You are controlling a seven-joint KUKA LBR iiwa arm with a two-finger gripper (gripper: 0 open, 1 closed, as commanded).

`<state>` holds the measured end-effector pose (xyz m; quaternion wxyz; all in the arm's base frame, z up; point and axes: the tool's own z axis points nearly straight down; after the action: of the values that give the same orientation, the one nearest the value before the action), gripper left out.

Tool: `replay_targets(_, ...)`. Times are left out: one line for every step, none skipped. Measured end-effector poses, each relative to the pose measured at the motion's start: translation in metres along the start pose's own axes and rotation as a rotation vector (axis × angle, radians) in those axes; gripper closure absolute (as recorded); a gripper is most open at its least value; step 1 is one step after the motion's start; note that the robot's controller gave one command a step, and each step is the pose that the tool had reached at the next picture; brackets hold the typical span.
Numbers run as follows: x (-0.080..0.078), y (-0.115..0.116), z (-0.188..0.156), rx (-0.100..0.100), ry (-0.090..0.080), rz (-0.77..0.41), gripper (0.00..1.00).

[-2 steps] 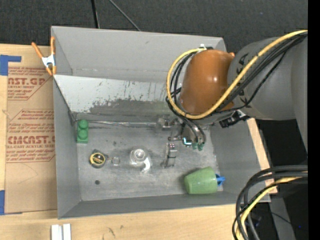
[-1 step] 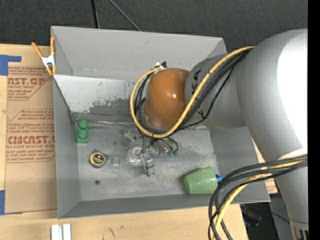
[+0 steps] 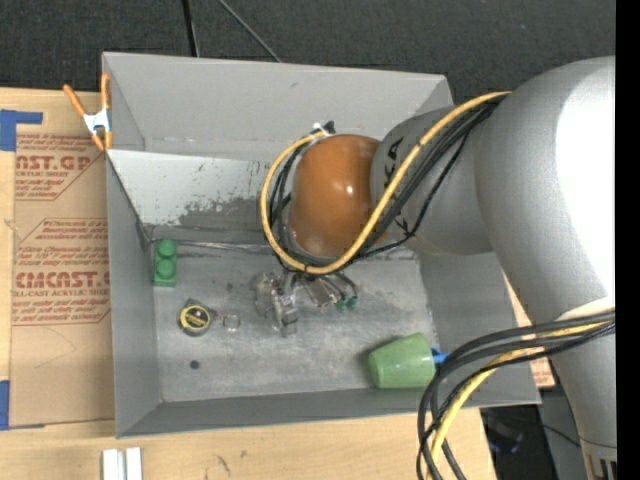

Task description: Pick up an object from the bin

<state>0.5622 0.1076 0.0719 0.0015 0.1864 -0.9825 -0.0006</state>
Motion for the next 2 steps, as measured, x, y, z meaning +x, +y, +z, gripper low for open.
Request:
replay_targets(0.038, -0.005, 0.0, 0.003, -0.013, -0.119, 1.0)
replay_targets(0.039, 0.011, -0.142, 0.004, -0.012, -0.106, 1.0)
